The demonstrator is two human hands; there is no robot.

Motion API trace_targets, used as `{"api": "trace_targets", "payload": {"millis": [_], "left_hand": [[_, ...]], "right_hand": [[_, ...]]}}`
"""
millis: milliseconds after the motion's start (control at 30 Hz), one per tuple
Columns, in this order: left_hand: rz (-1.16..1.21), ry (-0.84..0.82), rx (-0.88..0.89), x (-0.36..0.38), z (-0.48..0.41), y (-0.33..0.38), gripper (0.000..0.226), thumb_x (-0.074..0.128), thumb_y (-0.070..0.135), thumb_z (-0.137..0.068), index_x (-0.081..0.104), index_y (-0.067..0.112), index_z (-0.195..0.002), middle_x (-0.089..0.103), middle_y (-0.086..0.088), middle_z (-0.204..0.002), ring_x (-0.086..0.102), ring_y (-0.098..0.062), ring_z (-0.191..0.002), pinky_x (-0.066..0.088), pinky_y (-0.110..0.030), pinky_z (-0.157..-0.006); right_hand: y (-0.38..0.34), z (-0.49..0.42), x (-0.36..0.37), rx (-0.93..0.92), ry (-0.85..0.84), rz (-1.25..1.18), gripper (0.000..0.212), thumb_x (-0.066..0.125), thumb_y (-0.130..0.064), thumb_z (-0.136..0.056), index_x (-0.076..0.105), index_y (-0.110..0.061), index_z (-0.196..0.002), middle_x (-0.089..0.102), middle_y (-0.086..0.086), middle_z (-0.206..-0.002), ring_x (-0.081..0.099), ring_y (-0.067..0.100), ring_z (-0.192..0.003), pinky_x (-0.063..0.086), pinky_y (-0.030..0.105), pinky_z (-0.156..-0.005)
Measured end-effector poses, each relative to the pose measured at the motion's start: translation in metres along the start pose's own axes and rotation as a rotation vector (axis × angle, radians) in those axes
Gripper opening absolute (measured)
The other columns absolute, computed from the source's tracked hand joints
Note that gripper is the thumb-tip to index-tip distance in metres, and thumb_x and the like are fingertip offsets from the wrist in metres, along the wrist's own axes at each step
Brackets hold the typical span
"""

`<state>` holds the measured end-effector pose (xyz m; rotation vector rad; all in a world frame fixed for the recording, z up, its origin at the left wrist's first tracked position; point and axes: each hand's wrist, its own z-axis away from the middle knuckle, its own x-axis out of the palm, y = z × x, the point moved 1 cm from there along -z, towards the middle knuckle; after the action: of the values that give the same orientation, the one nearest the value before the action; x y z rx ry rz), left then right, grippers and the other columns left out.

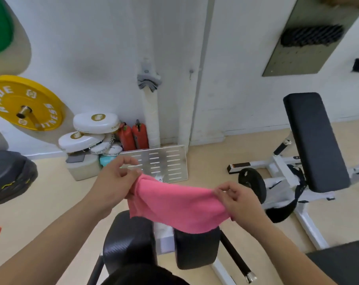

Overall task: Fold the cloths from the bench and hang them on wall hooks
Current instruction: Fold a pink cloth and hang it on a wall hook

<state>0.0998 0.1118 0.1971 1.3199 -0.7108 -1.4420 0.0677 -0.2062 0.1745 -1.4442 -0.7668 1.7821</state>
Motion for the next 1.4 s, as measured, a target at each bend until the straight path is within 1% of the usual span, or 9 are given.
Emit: {"api": "trace_targets", "payload": {"millis": [200,267,400,733,900,1033,1167,1333,1400], "left_hand": [[-0.121,-0.109,0.076,-0.007,-0.026,0.016,0.019,0.064,0.019,-0.099,0.080,0.027,-0.095,0.080,0.000,-0.094,0.078,-0.025,-0.077,0.063,-0.039,-0.084],[-0.147,-0.202,0.083,-0.011,-0.035,0.018,0.009,0.074,0.023,-0.093,0.079,0.028,-0.098,0.081,0.002,-0.093,0.078,-0.019,-0.079,0.061,-0.036,-0.087],[-0.512,-0.284,0.223,-0.015,-0.056,0.012,0.044,0.091,0.020,-0.073,0.068,0.039,-0.105,0.070,0.017,-0.100,0.071,-0.005,-0.086,0.053,-0.014,-0.072],[-0.683,-0.095,0.485,-0.057,-0.075,-0.017,0.027,0.083,0.009,-0.078,0.063,0.025,-0.070,0.062,0.006,-0.089,0.059,-0.005,-0.081,0.043,-0.019,-0.066],[-0.682,-0.108,0.346,-0.080,-0.045,-0.059,0.034,0.091,0.027,-0.073,0.057,0.028,-0.067,0.067,0.010,-0.084,0.061,-0.007,-0.073,0.048,-0.019,-0.063],[-0.708,-0.213,0.260,-0.079,-0.011,-0.122,0.044,0.089,0.025,-0.070,0.046,0.035,-0.066,0.062,0.010,-0.076,0.052,0.001,-0.063,0.040,-0.019,-0.059],[-0.677,-0.313,0.053,-0.073,0.037,-0.195,0.023,0.067,0.033,-0.067,0.048,0.046,-0.066,0.064,0.013,-0.080,0.054,-0.002,-0.072,0.040,-0.019,-0.066],[-0.483,-0.378,-0.120,-0.073,0.091,-0.237,0.017,0.060,0.027,-0.072,0.049,0.037,-0.064,0.076,0.019,-0.108,0.064,0.006,-0.112,0.049,-0.019,-0.093],[-0.419,-0.355,-0.145,-0.076,0.103,-0.244,0.027,0.062,0.015,-0.077,0.044,0.027,-0.062,0.074,0.028,-0.092,0.062,0.012,-0.112,0.048,-0.015,-0.092]], "right_hand": [[-0.020,0.001,-0.058,-0.076,-0.375,0.350,0.035,0.093,-0.042,-0.060,0.073,-0.041,-0.088,0.064,-0.001,-0.068,0.061,0.006,-0.061,0.057,0.026,-0.063],[-0.022,-0.006,-0.061,-0.142,-0.353,0.502,0.023,0.087,-0.041,-0.069,0.071,-0.042,-0.086,0.067,-0.008,-0.071,0.062,0.004,-0.066,0.057,0.026,-0.066],[-0.011,-0.039,-0.059,-0.226,-0.137,0.473,0.030,0.075,-0.025,-0.087,0.063,-0.046,-0.069,0.064,-0.025,-0.079,0.060,0.001,-0.075,0.043,0.020,-0.064],[-0.022,-0.077,-0.019,-0.326,-0.027,0.451,0.027,0.056,-0.016,-0.100,0.072,-0.034,-0.112,0.069,-0.012,-0.066,0.069,0.005,-0.059,0.059,0.038,-0.064],[-0.004,-0.072,0.028,-0.344,-0.079,0.384,0.034,0.058,-0.001,-0.096,0.075,-0.020,-0.119,0.078,-0.003,-0.087,0.073,0.014,-0.077,0.060,0.037,-0.079],[0.033,-0.058,0.087,-0.439,-0.069,0.502,0.046,0.073,0.013,-0.078,0.079,-0.017,-0.112,0.080,0.003,-0.094,0.075,0.020,-0.078,0.044,0.009,-0.084],[0.076,-0.028,0.144,-0.199,-0.430,0.491,0.040,0.055,0.004,-0.094,0.072,-0.016,-0.124,0.075,0.001,-0.118,0.069,0.019,-0.110,0.042,0.015,-0.092],[0.096,0.005,0.167,-0.086,-0.620,0.423,0.027,0.055,-0.005,-0.100,0.073,-0.025,-0.094,0.066,-0.009,-0.087,0.064,0.013,-0.089,0.040,0.010,-0.072],[0.096,0.009,0.162,0.017,-0.652,0.379,0.027,0.058,-0.004,-0.098,0.075,-0.024,-0.091,0.069,-0.009,-0.086,0.065,0.011,-0.086,0.047,0.012,-0.070]]}}
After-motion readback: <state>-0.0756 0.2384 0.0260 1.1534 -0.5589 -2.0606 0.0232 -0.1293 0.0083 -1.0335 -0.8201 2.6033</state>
